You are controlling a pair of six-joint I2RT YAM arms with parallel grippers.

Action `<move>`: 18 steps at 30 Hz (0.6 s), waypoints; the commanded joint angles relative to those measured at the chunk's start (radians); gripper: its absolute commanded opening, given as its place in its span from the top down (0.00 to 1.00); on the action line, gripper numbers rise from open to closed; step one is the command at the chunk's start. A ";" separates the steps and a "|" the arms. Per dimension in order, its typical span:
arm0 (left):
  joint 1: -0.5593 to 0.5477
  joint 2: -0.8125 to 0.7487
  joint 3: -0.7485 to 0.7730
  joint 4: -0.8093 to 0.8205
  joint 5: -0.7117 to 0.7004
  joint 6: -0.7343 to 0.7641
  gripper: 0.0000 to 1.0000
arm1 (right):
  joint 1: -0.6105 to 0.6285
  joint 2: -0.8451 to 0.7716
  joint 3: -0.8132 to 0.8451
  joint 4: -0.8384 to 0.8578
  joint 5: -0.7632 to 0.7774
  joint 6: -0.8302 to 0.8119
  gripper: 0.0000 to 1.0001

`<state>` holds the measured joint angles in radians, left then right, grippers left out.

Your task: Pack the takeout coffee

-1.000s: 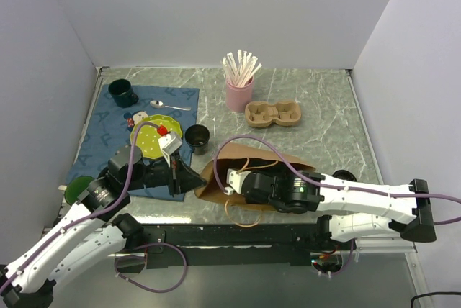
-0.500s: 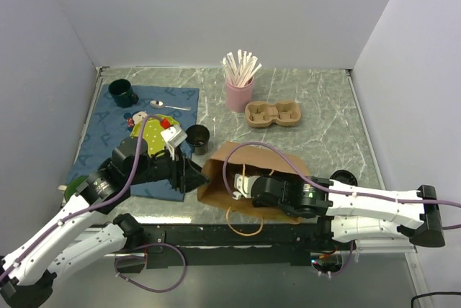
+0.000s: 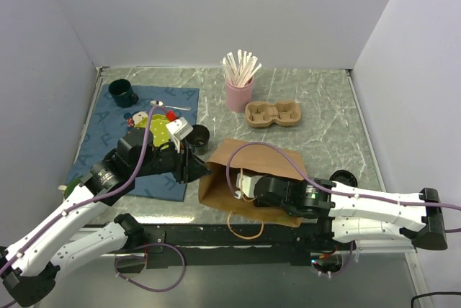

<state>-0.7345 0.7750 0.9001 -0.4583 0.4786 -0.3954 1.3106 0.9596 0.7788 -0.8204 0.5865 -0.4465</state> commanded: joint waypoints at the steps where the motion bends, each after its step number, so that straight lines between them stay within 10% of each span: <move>1: -0.005 -0.016 0.014 0.017 0.060 0.027 0.70 | -0.013 -0.019 0.014 0.058 0.027 0.023 0.48; 10: -0.016 -0.013 0.013 0.021 0.065 0.044 0.85 | -0.053 0.022 0.016 0.173 0.016 -0.037 0.48; 18: -0.022 -0.034 0.026 -0.052 0.009 0.052 0.51 | -0.059 0.019 0.005 0.167 0.041 -0.014 0.49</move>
<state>-0.7502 0.7658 0.8997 -0.4877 0.5098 -0.3565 1.2579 0.9859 0.7795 -0.6926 0.5900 -0.4702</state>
